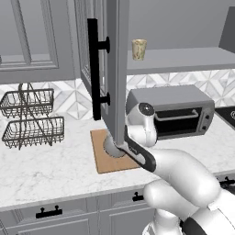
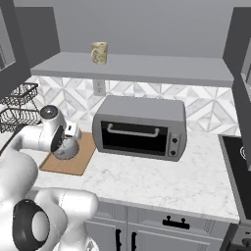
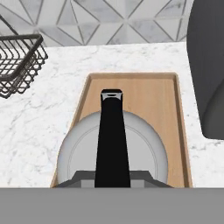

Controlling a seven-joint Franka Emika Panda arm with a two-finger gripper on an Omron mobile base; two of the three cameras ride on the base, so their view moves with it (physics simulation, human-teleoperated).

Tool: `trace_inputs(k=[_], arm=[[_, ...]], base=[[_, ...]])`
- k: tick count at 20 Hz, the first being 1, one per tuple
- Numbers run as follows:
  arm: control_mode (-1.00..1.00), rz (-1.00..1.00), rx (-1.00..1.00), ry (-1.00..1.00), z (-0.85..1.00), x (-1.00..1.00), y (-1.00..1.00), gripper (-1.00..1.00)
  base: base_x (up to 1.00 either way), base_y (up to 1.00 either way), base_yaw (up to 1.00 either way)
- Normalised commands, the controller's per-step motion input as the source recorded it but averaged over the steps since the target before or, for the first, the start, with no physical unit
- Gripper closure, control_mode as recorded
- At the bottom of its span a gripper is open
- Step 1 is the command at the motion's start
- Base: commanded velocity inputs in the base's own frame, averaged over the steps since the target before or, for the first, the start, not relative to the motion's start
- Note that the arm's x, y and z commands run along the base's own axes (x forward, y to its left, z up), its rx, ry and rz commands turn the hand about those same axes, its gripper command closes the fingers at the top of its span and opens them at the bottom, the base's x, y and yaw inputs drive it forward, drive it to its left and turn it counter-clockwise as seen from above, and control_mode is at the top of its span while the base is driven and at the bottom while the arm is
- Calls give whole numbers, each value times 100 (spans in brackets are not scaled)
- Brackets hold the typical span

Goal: Pick the kettle from the counter and place it on the tray. Then pick the mug from the cabinet and place it on the tray. Then close the cabinet doors.

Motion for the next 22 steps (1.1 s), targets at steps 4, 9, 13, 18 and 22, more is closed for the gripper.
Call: trace_inputs(k=[4, 9, 13, 18, 22], arm=[[-100, -4, -3, 0, 0, 43, 1, 100], [-100, -9, -1, 0, 0, 34, 6, 100], [-100, -12, 0, 0, 0, 22, 13, 100], [-100, -10, 0, 0, 0, 32, 0, 100], [-100, -9, 0, 0, 0, 25, 0, 100]], base=[[0, 0, 0], [0, 0, 0], [0, 0, 0], [0, 0, 0], [0, 0, 0]])
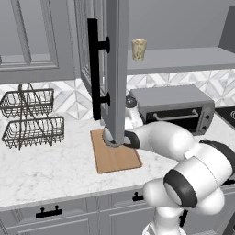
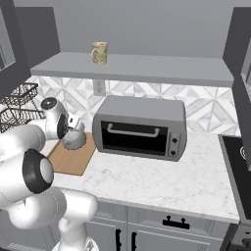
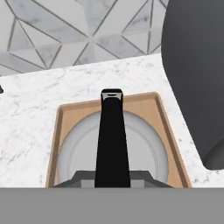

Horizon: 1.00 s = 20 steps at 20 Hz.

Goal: Pick the kettle from the counter and place it on the tray. Then pick the mug from the cabinet and place it on the tray. Then close the cabinet doors.

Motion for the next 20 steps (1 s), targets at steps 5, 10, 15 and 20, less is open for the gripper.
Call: trace_inputs(k=[5, 10, 15, 20], arm=[[-100, -10, 0, 0, -7, 5, 0, 100], [-100, -6, 0, 0, -14, 0, 0, 100], [-100, -1, 0, 0, -13, 0, -1, 100], [-100, 0, 0, 0, -13, 0, -1, 100]], base=[[0, 0, 0], [0, 0, 0], [0, 0, 0], [0, 0, 0]])
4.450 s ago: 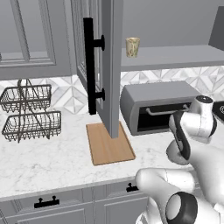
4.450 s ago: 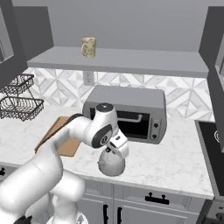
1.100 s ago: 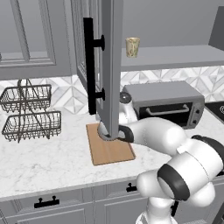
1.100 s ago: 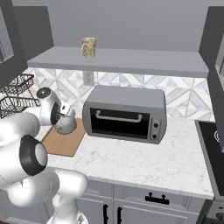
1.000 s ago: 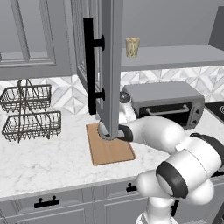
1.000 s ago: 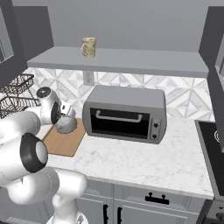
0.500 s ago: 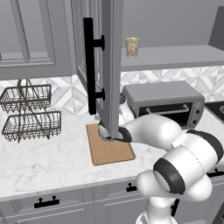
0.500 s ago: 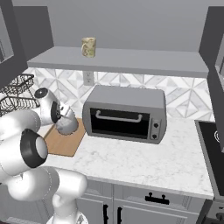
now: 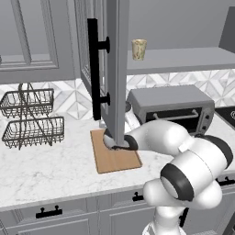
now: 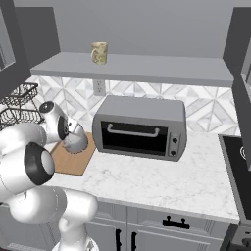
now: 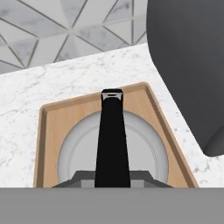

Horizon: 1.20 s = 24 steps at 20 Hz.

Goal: Pick the kettle from the counter and place it on the tray. Then pick the mug from the cabinet and place it on the tray. Then close the cabinet doors.

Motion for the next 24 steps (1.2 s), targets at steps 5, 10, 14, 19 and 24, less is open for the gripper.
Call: trace_inputs(k=[5, 10, 14, 19, 24], arm=[[-100, 0, 0, 0, -11, 5, 0, 100], [-100, 0, 0, 0, 0, 17, 0, 100], [-100, 0, 0, 0, 0, 18, 0, 100], [-100, 0, 0, 0, 0, 18, 0, 100], [-100, 0, 1, 0, -7, 4, 1, 100]], base=[[0, 0, 0], [0, 0, 0], [0, 0, 0], [0, 0, 0], [0, 0, 0]])
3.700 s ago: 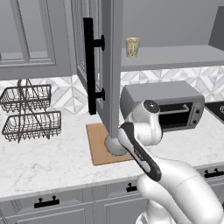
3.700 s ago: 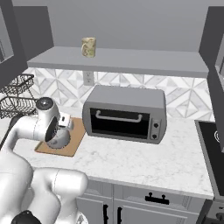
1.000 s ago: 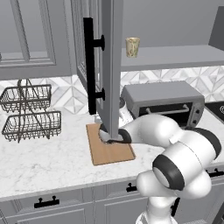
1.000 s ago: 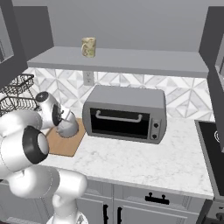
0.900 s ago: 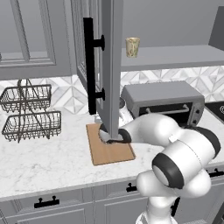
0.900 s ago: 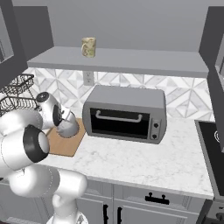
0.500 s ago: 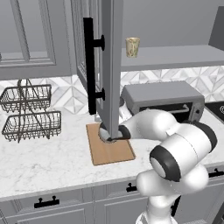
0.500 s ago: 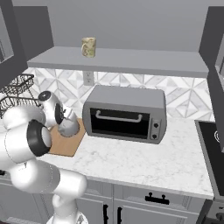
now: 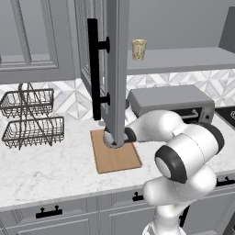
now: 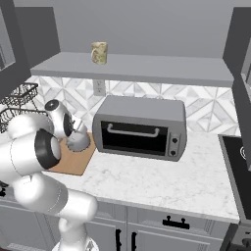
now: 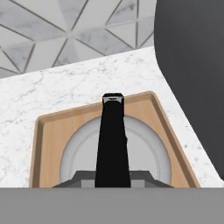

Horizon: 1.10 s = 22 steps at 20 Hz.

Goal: Pick the kettle from the counter and place it on the tray. Then pick the mug from the cabinet and place it on the tray. Then close the cabinet doors.

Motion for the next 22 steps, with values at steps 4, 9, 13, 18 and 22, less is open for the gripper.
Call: trace_inputs(k=[4, 9, 13, 18, 22], arm=[[-100, 0, 3, 0, -8, 0, 0, -100], [-100, 0, 1, -1, 10, -1, -5, -100], [-100, 0, 0, 0, 18, -10, -5, -100], [-100, 0, 0, 0, 47, -25, -10, -100], [-100, 0, 0, 0, 60, -30, -15, -100]], base=[[0, 0, 0], [0, 0, 0], [0, 0, 0], [0, 0, 0], [0, 0, 0]])
